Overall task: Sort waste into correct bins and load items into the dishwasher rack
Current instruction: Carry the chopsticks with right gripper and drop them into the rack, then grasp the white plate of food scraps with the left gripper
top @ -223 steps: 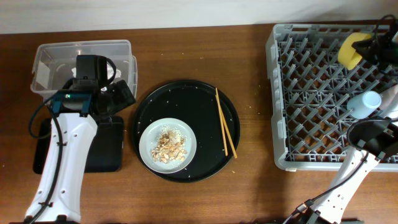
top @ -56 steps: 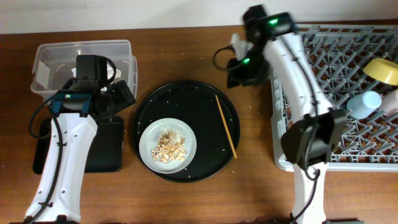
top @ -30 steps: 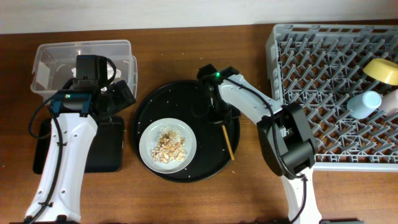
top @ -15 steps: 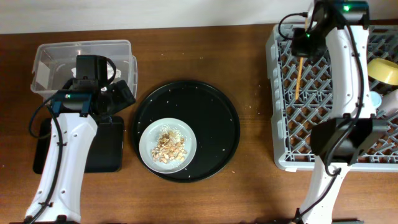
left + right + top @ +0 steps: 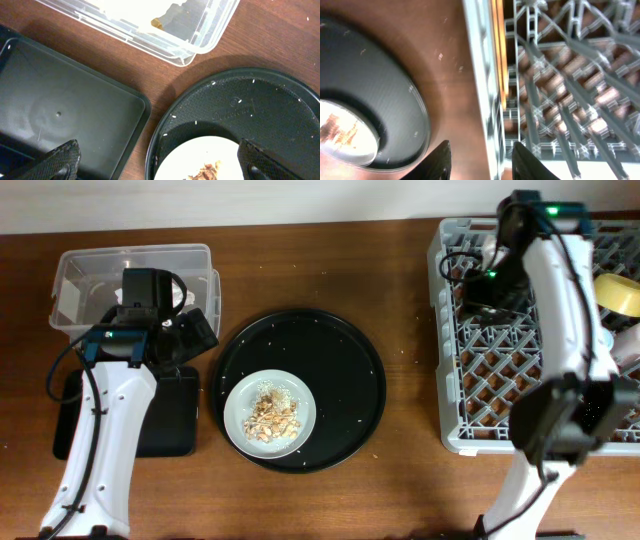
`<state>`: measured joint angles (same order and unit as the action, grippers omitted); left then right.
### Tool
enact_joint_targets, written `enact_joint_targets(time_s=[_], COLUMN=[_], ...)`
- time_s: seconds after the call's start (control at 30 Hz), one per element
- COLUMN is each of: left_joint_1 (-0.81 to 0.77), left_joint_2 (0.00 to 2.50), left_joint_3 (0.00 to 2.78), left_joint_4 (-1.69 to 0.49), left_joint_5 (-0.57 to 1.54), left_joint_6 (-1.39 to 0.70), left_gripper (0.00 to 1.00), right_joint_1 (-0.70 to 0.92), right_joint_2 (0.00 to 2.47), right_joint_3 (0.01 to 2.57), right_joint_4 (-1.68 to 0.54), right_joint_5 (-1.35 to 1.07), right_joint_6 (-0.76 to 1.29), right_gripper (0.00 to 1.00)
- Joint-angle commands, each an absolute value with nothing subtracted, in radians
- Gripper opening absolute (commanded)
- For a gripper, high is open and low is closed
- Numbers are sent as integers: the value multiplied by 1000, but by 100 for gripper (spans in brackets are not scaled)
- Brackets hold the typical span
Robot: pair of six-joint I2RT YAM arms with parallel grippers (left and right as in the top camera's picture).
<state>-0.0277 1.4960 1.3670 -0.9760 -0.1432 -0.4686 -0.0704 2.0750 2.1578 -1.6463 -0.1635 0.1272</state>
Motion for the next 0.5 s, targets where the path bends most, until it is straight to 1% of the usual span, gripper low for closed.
enact_joint_targets(time_s=[0.0,0.1,0.17,0.23,0.27,0.3,0.33,0.37,0.4,0.43,0.47], left_joint_1=[-28,-28,-28,-28,-28,-28,-28,-28,-28,-28,-28], left_joint_2=[1490,1490,1490,1490,1490,1490,1490,1490,1490,1490,1490], left_joint_3=[1378,1378,1378,1378,1378,1378,1378,1378,1378,1378,1378], left_joint_4=[-974,-974,-974,-974,-974,-974,-974,-974,-974,-974,-974], left_joint_5=[-147,-147,-147,-147,-147,-147,-147,-147,-147,-147,-147], left_joint_6=[-478,-478,-478,-478,-478,-478,-478,-478,-478,-478,-478], left_gripper=[100,99,100,100,99,99,100,99,99,100,100], right_joint_1=[-15,39,37,37,37,37,8,-56,-155,-324,-452], right_joint_2=[1876,1693,1519,1359,1290,1256,1221,1219,1224,1240,1262], right_joint_3=[2120,1920,1718,1564,1510,1488,1471,1471,1471,1471,1471], right_joint_4=[-1699,-1694,-1615,-1510,-1456,-1430,-1410,-1374,-1326,-1294,-1290], right_joint_5=[-171,-139,-108,-108,-107,-90,-5,43,65,64,52], right_joint_6=[136,137,175,220,223,243,316,335,335,336,336], right_gripper=[39,39,40,44,98,98,98,98,98,98,98])
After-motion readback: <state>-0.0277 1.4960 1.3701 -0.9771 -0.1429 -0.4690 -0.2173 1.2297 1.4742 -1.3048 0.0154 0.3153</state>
